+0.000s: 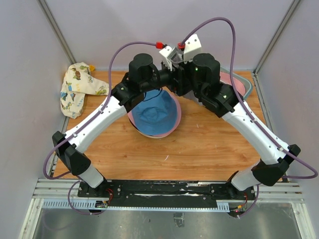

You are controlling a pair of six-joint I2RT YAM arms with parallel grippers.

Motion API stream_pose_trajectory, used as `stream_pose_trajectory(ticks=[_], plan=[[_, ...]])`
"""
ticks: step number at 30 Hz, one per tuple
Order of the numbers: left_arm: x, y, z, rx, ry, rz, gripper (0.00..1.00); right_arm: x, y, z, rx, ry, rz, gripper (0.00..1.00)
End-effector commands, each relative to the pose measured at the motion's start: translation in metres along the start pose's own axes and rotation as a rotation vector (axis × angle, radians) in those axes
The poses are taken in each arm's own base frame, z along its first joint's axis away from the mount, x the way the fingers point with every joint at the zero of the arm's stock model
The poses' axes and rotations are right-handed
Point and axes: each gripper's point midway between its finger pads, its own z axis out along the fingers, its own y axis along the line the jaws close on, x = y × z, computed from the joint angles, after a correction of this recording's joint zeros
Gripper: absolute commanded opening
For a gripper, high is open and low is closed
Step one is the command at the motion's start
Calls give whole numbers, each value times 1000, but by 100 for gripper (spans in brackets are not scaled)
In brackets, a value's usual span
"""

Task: Stack the hats
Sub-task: Stack the hat on the hat.

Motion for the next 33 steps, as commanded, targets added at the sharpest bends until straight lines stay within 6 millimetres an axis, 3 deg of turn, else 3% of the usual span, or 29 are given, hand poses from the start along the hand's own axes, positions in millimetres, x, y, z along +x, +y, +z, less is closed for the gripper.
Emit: stream_pose_trajectory(ticks=[1,9,11,14,20,24,29,33], plan=[[1,32,1,-259,19,121,76,-16,-6,-12,12,-37,47,1],[-5,75,-15,-522,3,214,21,-16,-15,-15,49,-41,42,1],[-10,82,-22,-575,-5,244,11,-15,-18,-16,64,-41,40,1],[-16,90,-32,-634,-24,282,3,-14,-25,-15,89,-38,45,1],[-34,96,-53,-723,-64,352,1,-8,-46,-14,133,-26,76,1],[-40,97,-61,-743,-65,389,1,1,-71,-11,174,-2,116,0],[-46,84,-68,-684,-81,412,1,14,-101,-5,207,21,175,0],[-50,78,-76,-664,-111,425,1,20,-111,-2,207,26,201,1]])
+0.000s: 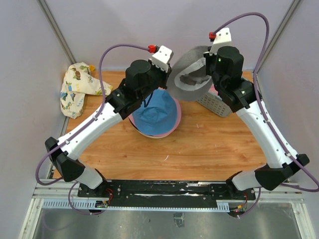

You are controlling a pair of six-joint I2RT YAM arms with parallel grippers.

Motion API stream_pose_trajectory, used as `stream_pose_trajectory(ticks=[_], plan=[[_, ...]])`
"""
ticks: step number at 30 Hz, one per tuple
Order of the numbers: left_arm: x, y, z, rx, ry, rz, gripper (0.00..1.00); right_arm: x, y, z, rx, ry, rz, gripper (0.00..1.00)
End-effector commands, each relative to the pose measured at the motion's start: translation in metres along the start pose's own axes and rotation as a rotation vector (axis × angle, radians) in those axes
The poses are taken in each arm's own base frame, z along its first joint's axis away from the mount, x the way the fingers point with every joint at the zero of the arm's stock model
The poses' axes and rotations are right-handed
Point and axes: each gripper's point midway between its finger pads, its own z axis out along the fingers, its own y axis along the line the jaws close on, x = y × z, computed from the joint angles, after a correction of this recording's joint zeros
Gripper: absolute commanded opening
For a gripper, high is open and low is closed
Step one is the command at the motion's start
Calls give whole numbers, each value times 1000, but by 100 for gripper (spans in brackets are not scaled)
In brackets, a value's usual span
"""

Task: Stack the hats
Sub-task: Stack the hat on the hat.

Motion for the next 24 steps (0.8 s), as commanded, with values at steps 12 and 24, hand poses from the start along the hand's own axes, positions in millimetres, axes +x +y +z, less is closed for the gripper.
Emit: stream_pose_trajectory(ticks=[12,24], plan=[[-31,47,1,-129,-117,31,1,2,-4,-13,-70,-54,107,1],[-37,107,19,-243,-280,-3,1,2,38,-18,-149,-115,44,1]])
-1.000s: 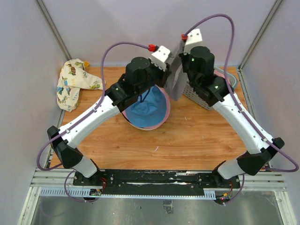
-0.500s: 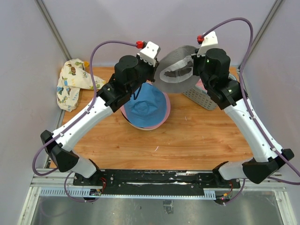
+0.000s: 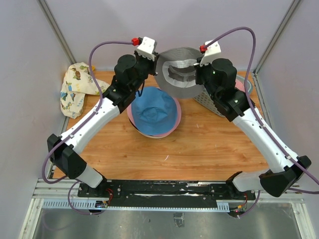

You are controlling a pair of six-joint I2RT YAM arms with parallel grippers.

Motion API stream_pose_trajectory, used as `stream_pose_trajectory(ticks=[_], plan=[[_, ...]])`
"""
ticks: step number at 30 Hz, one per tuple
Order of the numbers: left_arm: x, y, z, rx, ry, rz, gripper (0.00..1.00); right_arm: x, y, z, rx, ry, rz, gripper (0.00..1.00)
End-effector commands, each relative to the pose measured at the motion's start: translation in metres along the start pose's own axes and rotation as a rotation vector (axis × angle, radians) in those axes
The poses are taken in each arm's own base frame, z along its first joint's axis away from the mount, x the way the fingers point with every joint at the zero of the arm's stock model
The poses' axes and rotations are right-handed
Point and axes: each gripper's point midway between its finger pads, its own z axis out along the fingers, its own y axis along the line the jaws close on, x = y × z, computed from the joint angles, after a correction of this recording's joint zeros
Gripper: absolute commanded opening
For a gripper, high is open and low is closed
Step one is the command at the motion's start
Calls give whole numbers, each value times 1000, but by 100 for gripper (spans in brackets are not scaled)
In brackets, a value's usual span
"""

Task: Stack the hats
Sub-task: Stack the hat on the hat.

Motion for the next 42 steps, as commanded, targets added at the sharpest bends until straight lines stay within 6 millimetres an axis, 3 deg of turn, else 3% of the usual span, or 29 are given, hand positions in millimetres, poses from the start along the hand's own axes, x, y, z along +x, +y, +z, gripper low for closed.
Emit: stream_pose_trajectory(ticks=[1,8,13,19,22,24,33,38,42], plan=[[-21,38,9,-118,-132,-3,1,-17,-6,-9,62,-73,-35,1],[-20,55,25,-116,-184,-39,1,-6,9,3,52,-71,-72,1],[-32,63,43,-103,-210,-57,0,-14,12,10,52,-90,-86,1],[-33,70,43,-109,-226,-77,1,-9,17,20,44,-83,-105,1],[-26,78,28,-125,-241,-94,0,0,25,18,26,-81,-110,1],[-9,82,12,-136,-234,-125,1,8,31,15,13,-76,-118,0],[-14,90,-79,-177,-366,-234,0,25,69,-17,-42,-122,-165,1],[-12,89,-107,-181,-382,-267,0,33,88,-35,-76,-147,-178,0],[1,89,-124,-186,-370,-288,1,38,101,-47,-91,-164,-206,1]])
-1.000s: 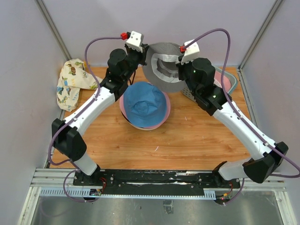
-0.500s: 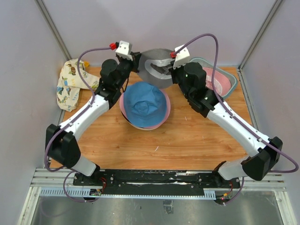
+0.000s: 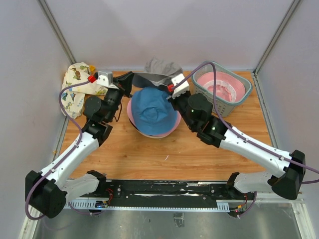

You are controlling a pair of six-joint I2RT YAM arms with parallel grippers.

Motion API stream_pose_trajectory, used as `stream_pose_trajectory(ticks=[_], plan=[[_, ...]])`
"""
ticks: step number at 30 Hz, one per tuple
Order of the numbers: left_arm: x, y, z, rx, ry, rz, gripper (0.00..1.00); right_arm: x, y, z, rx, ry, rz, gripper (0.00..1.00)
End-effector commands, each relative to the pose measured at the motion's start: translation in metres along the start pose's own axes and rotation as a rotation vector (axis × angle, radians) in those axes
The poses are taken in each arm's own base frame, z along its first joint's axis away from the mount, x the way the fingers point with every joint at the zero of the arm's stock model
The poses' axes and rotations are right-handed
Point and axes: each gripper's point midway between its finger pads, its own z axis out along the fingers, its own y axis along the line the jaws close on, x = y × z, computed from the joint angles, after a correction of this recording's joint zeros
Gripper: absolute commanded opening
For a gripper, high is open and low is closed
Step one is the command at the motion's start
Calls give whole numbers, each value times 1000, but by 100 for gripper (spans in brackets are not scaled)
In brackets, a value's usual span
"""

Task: Stack the hats
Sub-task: Stack the hat on the hat.

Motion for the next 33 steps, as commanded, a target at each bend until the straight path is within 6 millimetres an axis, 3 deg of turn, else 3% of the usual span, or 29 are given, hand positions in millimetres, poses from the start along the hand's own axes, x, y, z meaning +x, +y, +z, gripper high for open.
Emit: stream_pose_trajectory(ticks=[1,8,17,24,33], plan=[[-24,26,-18,-113,-104,-20,1,-2,-10,-16,91,-23,-42,1],[-4,33,-55,-137,-90,-57,0,16,6,-27,76,-27,-59,0],[12,40,-87,-168,-80,-132,0,30,24,-40,72,-60,-92,1],[30,33,-92,-141,-45,-179,1,39,33,-42,43,-52,-107,1],[29,4,-76,-55,11,-188,1,28,58,-36,-16,-70,-163,1]])
